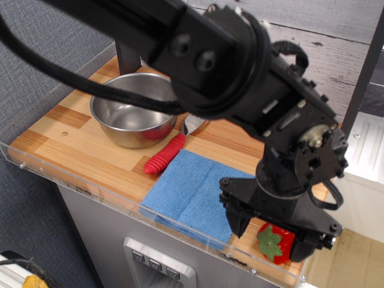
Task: Move red tomato above blue cloth next to red fork
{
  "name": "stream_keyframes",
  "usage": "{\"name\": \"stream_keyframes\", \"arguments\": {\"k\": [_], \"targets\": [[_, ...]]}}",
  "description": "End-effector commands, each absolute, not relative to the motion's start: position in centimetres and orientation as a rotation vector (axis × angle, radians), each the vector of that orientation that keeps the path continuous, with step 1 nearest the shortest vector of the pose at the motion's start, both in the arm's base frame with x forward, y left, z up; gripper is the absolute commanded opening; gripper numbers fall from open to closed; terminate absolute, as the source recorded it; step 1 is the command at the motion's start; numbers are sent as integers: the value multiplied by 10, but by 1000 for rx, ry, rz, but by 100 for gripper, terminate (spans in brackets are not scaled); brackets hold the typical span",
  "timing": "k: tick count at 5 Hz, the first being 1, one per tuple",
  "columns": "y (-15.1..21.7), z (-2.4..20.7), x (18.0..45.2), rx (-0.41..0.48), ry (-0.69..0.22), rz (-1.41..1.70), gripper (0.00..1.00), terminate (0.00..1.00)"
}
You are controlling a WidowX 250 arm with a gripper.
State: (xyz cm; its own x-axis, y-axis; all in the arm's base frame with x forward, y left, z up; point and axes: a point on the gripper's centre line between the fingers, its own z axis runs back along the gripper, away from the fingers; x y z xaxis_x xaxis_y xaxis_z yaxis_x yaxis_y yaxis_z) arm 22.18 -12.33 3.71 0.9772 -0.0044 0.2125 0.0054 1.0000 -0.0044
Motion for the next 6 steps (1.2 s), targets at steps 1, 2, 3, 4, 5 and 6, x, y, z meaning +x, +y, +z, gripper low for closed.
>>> {"name": "stream_keyframes", "arguments": {"k": [1,2,3,4,5,6], "targets": [[-124,25,218,-2,-194,-13,100,0],[-125,22,220,1,-195,-13,100,0],[-124,21,220,-12,-208,-5,0,0],[-123,23,218,-9,-219,0,0,0],[-122,24,217,-16,-229,6,0,0],[-117,40,220,-43,-253,53,0,0]]}}
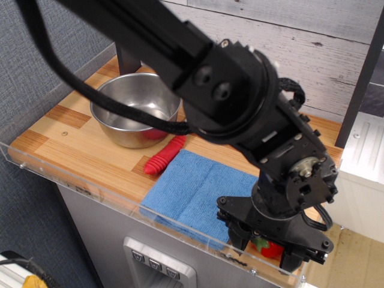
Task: Move red tomato above blue cloth next to red fork
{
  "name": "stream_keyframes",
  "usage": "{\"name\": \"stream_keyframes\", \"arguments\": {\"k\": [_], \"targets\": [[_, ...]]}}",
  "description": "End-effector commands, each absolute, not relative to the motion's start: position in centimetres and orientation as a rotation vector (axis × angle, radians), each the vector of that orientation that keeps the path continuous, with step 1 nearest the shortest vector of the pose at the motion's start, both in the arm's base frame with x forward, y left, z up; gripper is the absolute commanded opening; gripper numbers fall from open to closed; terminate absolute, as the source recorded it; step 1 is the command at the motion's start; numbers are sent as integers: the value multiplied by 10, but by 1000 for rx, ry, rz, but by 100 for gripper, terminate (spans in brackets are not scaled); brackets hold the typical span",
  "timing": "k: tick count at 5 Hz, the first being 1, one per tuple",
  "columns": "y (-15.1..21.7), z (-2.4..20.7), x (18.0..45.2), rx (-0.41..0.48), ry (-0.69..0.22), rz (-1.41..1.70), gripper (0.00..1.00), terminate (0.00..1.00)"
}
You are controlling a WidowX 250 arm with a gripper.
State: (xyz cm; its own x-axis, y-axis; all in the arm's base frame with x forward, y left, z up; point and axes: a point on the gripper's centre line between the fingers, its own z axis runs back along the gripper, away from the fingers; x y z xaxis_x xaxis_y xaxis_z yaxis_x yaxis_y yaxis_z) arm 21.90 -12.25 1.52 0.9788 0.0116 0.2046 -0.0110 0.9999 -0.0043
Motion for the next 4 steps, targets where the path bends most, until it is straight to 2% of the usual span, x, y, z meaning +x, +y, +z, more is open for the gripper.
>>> {"name": "stream_keyframes", "arguments": {"k": [1,2,3,4], "targets": [[-110,76,230,-49,-297,89,0,0],[-105,110,234,-55,-351,116,0,0],[-95,134,239,-56,-407,157,0,0],[-82,148,253,-34,-434,203,0,0]]}}
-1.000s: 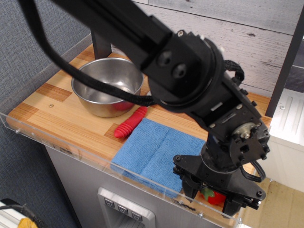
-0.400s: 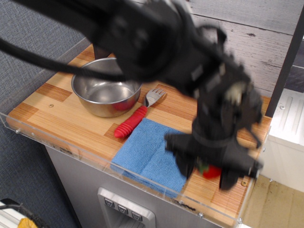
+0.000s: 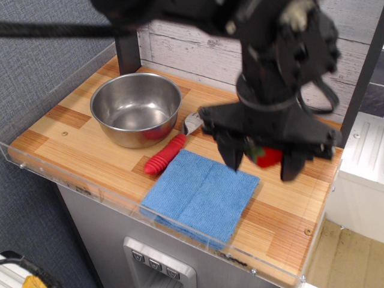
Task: Move red tomato above blue cloth next to red fork
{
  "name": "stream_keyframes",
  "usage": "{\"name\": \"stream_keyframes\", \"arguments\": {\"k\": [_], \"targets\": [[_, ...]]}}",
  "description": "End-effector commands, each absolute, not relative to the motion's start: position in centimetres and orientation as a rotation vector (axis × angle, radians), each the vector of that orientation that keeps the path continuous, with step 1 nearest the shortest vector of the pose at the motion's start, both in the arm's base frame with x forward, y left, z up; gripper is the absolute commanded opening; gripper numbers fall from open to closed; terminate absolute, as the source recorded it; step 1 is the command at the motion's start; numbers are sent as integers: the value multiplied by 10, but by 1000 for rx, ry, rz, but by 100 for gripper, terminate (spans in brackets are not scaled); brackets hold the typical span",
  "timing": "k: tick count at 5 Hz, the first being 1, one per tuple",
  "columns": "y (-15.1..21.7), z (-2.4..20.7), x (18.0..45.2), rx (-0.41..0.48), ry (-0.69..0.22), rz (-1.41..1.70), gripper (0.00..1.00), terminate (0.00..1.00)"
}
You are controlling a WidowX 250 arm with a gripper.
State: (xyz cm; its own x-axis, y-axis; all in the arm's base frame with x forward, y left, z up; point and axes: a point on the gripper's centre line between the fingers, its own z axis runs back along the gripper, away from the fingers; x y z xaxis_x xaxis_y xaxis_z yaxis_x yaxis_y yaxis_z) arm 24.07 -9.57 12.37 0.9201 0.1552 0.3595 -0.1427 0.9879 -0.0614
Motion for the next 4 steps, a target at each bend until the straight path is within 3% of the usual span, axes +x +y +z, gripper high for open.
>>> {"name": "stream_keyframes", "arguments": {"k": [1,2,4], "targets": [[-74,149,279,-30,-433,221,0,0],[-64,142,301,-32,-417,254,0,0],[-62,98,330,-15,-351,278,0,0]]}}
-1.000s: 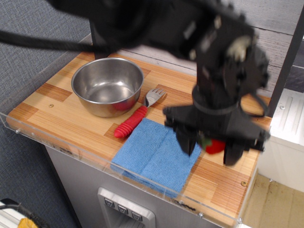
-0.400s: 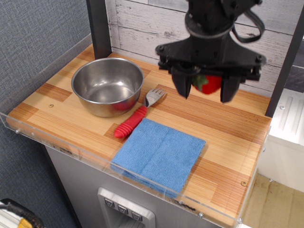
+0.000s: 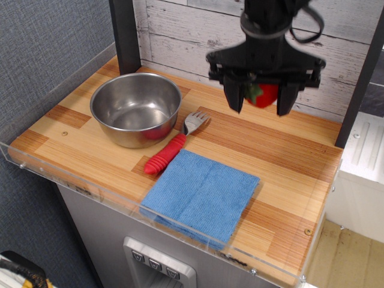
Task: Move red tomato above blue cloth next to red fork
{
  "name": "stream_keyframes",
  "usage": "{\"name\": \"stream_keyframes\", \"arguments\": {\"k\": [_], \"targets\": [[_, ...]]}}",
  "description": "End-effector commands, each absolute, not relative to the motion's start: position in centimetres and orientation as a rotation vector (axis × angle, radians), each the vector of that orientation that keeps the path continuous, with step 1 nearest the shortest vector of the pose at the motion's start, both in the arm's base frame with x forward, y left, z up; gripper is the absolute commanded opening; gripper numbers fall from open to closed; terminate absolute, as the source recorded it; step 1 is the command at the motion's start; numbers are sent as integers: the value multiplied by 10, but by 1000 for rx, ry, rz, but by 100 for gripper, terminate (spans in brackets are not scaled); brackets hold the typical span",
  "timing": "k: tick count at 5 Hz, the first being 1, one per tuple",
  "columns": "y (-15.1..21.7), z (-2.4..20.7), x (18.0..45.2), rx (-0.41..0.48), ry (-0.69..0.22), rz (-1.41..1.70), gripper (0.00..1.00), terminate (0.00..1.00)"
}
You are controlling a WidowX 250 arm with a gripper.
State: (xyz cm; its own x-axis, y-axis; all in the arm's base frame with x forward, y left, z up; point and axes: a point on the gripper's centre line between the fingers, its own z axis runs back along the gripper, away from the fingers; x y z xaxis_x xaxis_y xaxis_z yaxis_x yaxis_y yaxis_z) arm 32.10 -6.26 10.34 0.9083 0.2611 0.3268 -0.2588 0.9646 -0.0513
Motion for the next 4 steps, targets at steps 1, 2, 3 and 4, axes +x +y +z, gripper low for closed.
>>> {"name": "stream_keyframes", "arguments": {"k": [1,2,3,4], "targets": [[-67,68,335,-27,-285,278,0,0],[-70,49,335,-17,-248,271,0,0],[-73,37,337,-20,-230,276,0,0],[-74,33,339,-23,-228,287,0,0]]}}
